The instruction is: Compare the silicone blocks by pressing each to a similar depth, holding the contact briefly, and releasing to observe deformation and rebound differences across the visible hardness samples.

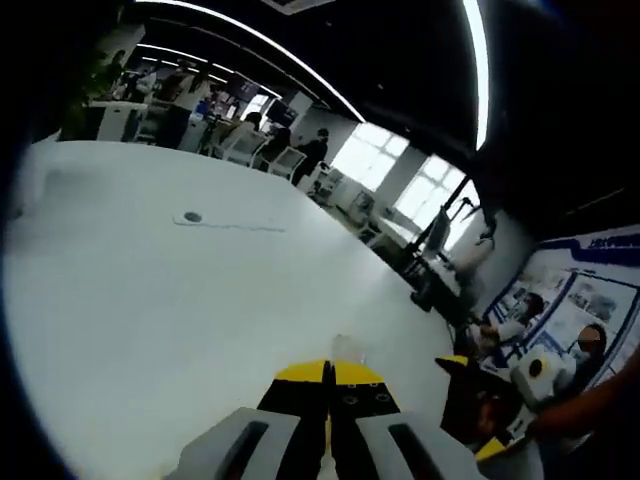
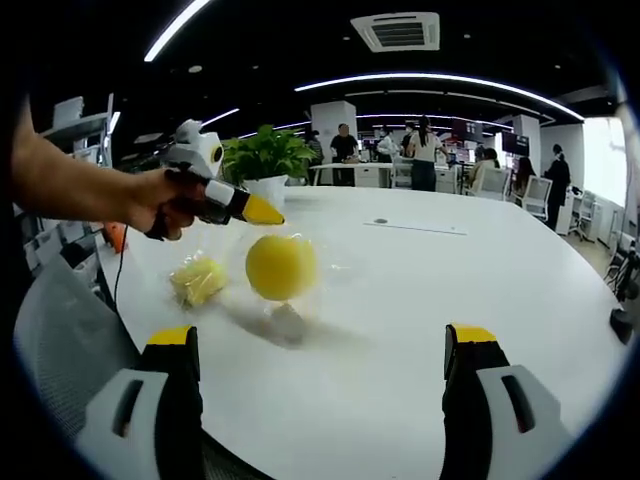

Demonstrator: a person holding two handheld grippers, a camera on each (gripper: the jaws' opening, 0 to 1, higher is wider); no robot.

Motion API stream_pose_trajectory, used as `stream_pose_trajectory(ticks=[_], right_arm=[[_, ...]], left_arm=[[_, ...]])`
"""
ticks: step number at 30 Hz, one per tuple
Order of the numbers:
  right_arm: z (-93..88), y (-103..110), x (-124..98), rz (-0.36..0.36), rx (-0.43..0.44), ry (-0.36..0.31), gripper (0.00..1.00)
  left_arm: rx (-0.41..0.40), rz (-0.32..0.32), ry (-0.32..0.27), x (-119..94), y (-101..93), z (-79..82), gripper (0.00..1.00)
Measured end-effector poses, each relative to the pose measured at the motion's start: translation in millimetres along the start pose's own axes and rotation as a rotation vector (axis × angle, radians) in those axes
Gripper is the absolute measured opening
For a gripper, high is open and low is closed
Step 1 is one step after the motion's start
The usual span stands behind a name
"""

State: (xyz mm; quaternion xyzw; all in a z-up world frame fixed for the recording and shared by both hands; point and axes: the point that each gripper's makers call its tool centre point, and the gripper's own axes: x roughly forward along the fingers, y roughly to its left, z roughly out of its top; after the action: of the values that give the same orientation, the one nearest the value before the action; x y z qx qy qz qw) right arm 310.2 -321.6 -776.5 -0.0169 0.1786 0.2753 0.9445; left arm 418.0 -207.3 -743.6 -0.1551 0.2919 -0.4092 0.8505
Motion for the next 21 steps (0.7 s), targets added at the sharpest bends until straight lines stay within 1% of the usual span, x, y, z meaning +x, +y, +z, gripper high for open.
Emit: stream_pose_trajectory(ticks=[2, 3, 4, 6, 8, 9, 10, 14, 19, 21], right_arm=[[0.6, 0, 0, -0.001, 0.000, -0.001, 0.96], [0.5, 0, 0, 0.000, -0.001, -0.001, 0.96], [0.3, 0, 0, -0.001, -0.002, -0.001, 0.96], [0.0, -1, 0, -0.004, 0.000, -0.001, 0.96], [0.1, -1, -1, -0.005, 0.002, -0.001, 0.96], [0.5, 0, -1, -0.004, 0.001, -0.002, 0.96], [0.4, 0, 0, -0.003, -0.001, -0.002, 0.96], [0.9, -1, 0, -0.003, 0.001, -0.007, 0.96], [1.9, 0, 0, 0.001, -0.001, -0.011, 0.96], [1.7, 0, 0, 0.003, -0.002, -0.010, 0.96]], left_arm=[[0.038, 0.002, 0.006, -1, -3.4, 4.0, 0.00], [0.046, 0.001, 0.003, -2, -7.8, 8.5, 0.00], [0.083, -0.002, 0.015, -3, -10.2, 12.1, 0.00], [0.198, -0.001, 0.030, -5, -17.1, 23.3, 0.00], [0.261, -0.003, 0.039, -8, -24.7, 31.8, 0.00], [0.278, -0.003, 0.038, -8, -25.9, 33.6, 0.00], [0.329, -0.001, 0.037, -10, -29.4, 38.2, 0.00], [0.355, -0.004, 0.026, -14, -35.6, 48.4, 0.00], [0.361, -0.020, -0.011, -21, -47.1, 63.1, 0.00], [0.364, -0.026, -0.034, -26, -52.7, 71.9, 0.00]])
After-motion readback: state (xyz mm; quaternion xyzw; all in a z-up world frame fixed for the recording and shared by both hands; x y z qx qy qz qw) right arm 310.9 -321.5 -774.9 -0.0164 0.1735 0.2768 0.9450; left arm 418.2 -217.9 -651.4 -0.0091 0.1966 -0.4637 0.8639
